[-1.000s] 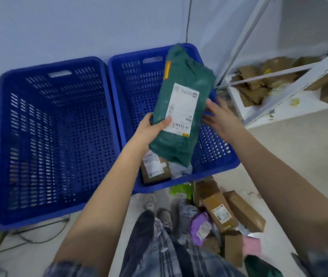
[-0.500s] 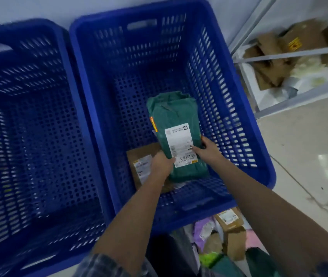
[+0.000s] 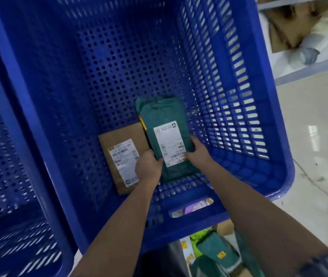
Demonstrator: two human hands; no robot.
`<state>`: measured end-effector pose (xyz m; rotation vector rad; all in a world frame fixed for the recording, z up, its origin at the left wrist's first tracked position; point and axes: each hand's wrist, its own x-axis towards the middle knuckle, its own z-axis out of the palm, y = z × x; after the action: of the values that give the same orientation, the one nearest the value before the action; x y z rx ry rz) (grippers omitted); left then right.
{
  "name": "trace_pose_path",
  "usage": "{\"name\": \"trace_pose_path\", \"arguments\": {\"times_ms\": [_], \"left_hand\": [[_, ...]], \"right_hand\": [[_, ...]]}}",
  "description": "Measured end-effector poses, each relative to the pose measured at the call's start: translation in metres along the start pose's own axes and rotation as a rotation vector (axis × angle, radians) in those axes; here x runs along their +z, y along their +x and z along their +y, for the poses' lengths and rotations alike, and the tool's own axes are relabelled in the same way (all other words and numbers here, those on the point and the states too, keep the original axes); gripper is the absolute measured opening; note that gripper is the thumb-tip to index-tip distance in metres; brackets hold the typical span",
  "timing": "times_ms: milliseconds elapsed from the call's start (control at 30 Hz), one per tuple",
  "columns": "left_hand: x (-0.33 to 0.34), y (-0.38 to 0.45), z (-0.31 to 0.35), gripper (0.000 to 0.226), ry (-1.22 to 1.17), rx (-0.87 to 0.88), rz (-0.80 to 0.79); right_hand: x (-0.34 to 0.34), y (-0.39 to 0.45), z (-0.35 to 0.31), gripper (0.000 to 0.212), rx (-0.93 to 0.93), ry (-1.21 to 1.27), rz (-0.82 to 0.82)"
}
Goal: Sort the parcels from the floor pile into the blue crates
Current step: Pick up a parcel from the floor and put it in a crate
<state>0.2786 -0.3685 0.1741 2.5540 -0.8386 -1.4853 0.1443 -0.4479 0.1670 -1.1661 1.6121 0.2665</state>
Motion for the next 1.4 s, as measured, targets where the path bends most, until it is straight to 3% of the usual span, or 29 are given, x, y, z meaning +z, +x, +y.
{"name": "trace_pose_path", "arguments": {"times_ms": [133,267,300,367,433,500,567,667,800,933,1067,1133,1233,1400], "left_hand": [[0.002,0.006,0.0,0.029,0.228,-0.006,0.012],[-0.002,0.004,0.001,0.033,0.363,-0.068,-0.033],[-0.002,0.002,0.001,0.033,0.247,-0.124,-0.066],[-0.004,-0.007,0.007,0.039,-0.273,-0.3,-0.177],[-0.012,-0.025,0.014,0.044,-0.612,-0.402,-0.247],[-0.018,-0.047,0.018,0.041,-0.686,-0.415,-0.255],[-0.028,-0.071,0.021,0.034,-0.729,-0.46,-0.3],[-0.042,-0.101,0.025,0.016,-0.81,-0.459,-0.393],[-0.057,-0.122,0.04,0.024,-0.878,-0.274,-0.263],[-0.078,-0.146,0.061,0.013,-1.017,-0.05,-0.186],[-0.074,-0.18,0.061,0.018,-0.847,0.176,-0.271],[-0.065,-0.206,0.05,0.02,-0.672,0.321,-0.312],[-0.047,-0.248,0.024,0.02,-0.426,0.462,-0.362],[-0.004,-0.295,-0.018,0.009,-0.045,0.34,-0.522]], "right_hand": [[0.012,0.004,0.003,0.066,-0.004,-0.226,-0.001],[0.015,0.002,0.003,0.052,0.136,-0.466,-0.055],[0.014,-0.001,0.002,0.051,0.167,-0.482,-0.064],[0.011,-0.012,-0.004,0.05,0.217,-0.422,-0.072],[0.006,-0.03,-0.015,0.037,0.259,-0.139,-0.035],[0.0,-0.058,-0.03,0.019,0.282,0.304,0.036],[-0.011,-0.093,-0.038,0.016,0.179,0.662,0.124],[-0.035,-0.146,-0.045,0.014,-0.024,1.137,0.128],[-0.071,-0.192,-0.032,0.013,-0.027,1.533,0.106],[-0.085,-0.228,0.014,0.019,0.058,1.847,0.149],[-0.063,-0.27,0.073,0.022,0.13,1.601,0.316],[-0.038,-0.296,0.111,0.018,0.205,1.177,0.415],[0.01,-0.339,0.177,0.011,0.315,0.535,0.4],[0.086,-0.413,0.257,0.025,0.448,0.498,0.374]]}}
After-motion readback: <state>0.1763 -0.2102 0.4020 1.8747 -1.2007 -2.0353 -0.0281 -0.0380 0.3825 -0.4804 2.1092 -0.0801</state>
